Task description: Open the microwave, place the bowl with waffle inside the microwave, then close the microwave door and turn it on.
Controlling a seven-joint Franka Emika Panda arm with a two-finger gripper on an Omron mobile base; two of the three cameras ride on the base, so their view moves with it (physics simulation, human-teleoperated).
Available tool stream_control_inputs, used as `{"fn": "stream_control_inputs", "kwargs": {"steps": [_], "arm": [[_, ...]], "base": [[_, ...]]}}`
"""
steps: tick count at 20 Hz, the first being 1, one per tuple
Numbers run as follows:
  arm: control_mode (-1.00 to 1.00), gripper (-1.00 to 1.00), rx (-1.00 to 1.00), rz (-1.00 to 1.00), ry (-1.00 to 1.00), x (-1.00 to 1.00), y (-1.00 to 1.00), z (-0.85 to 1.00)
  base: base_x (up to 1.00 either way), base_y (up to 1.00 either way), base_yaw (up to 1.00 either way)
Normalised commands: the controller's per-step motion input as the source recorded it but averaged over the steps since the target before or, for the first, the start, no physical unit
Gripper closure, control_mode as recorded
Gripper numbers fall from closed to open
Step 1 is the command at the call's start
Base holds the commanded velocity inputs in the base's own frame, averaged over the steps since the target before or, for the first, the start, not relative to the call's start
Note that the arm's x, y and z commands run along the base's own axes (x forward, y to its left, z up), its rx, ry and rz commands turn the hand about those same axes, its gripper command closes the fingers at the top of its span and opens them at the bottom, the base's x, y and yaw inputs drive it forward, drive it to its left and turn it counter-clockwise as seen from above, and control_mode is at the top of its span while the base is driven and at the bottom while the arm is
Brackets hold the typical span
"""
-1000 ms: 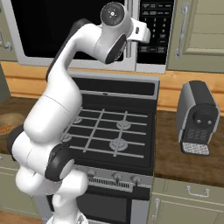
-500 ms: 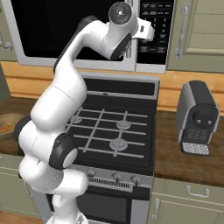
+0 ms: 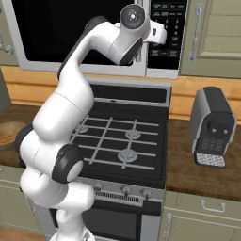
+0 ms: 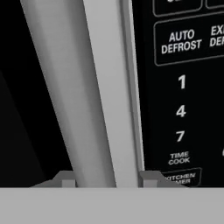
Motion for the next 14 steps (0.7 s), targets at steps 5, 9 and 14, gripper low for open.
{"fn": "stream_control_inputs", "kwargs": {"steps": [5, 9, 14], "arm": [[-1.0, 1.0, 0.04, -0.02, -0.13, -0.04, 0.05, -0.07], [-1.0, 1.0, 0.01, -0.06, -0.16, -0.45, 0.08, -0.06], [-1.0, 1.0, -0.19, 0.0, -0.15, -0.75, 0.0, -0.14]], "base": [[0.0, 0.0, 0.0], [0.0, 0.0, 0.0], [0.0, 0.0, 0.0]]}}
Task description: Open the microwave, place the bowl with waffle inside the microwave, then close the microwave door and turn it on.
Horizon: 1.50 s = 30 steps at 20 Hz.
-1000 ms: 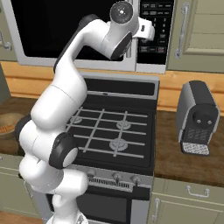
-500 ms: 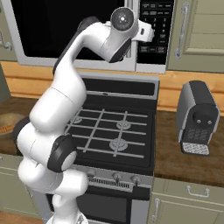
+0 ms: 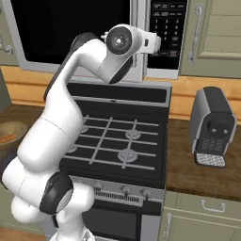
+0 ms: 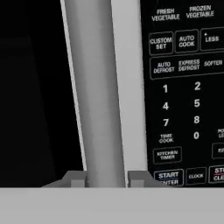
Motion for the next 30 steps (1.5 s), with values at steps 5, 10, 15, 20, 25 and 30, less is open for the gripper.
{"fn": "stream_control_inputs", "kwargs": {"steps": [5, 10, 15, 20, 25, 30], "arm": [[-1.0, 1.0, -0.12, -0.03, -0.02, -0.79, 0.01, -0.06], [-1.0, 1.0, 0.0, -0.18, 0.0, -0.95, 0.09, 0.0], [-1.0, 1.0, 0.0, -0.38, 0.01, -0.99, 0.26, -0.11], [-1.0, 1.0, 0.0, -0.32, -0.01, -0.93, 0.17, -0.05], [-1.0, 1.0, 0.0, -0.2, -0.08, -1.0, 0.08, -0.05], [-1.0, 1.0, 0.0, -0.14, -0.03, -0.97, 0.23, -0.02]], "base": [[0.0, 0.0, 0.0], [0.0, 0.0, 0.0], [0.0, 0.0, 0.0], [0.0, 0.0, 0.0], [0.0, 0.0, 0.0], [0.0, 0.0, 0.0]]}}
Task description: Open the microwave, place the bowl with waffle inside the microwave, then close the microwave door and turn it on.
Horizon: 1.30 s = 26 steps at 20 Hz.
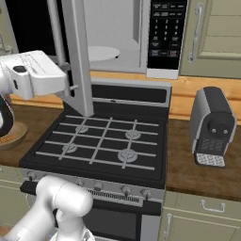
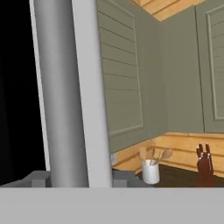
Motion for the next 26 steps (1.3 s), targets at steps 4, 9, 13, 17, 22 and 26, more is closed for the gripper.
{"fn": "stream_control_inputs", "kwargs": {"steps": [4, 9, 13, 17, 22, 26], "arm": [[-1.0, 1.0, 0.0, -0.08, 0.0, -0.91, 0.38, 0.0], [-1.0, 1.0, 0.01, 0.01, -0.01, -0.9, 0.37, -0.1], [-1.0, 1.0, 0.0, 0.0, 0.01, -0.61, 0.78, -0.05], [-1.0, 1.0, 0.0, 0.0, 0.06, -0.54, 0.79, -0.04], [-1.0, 1.0, 0.0, -0.02, 0.01, -0.36, 0.53, -0.13], [-1.0, 1.0, 0.0, -0.06, -0.03, -0.18, 0.17, -0.14]], "base": [[0.0, 0.0, 0.0], [0.0, 0.0, 0.0], [0.0, 0.0, 0.0], [0.0, 0.0, 0.0], [0.0, 0.0, 0.0], [0.0, 0.0, 0.0]]}}
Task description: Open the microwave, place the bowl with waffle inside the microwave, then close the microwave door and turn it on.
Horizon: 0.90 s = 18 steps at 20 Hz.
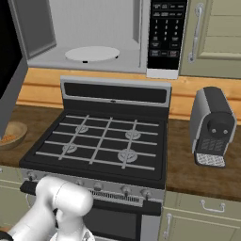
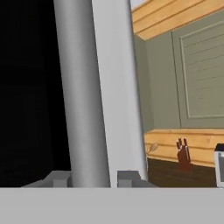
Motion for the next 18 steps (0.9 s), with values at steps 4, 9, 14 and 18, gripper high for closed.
{"fn": "stream_control_inputs", "kwargs": {"steps": [4, 9, 14, 18], "arm": [[-1.0, -1.0, 0.03, -0.04, -0.02, 0.0, 0.13, -0.44], [-1.0, -1.0, 0.01, 0.0, 0.0, 0.05, 0.0, -0.35], [-1.0, -1.0, 0.0, 0.0, 0.01, -0.01, 0.04, -0.37], [-1.0, -1.0, 0.01, 0.0, 0.08, -0.31, 0.08, -0.17]], "base": [[0.0, 0.0, 0.0], [0.0, 0.0, 0.0], [0.0, 0.0, 0.0], [0.0, 0.0, 0.0]]}}
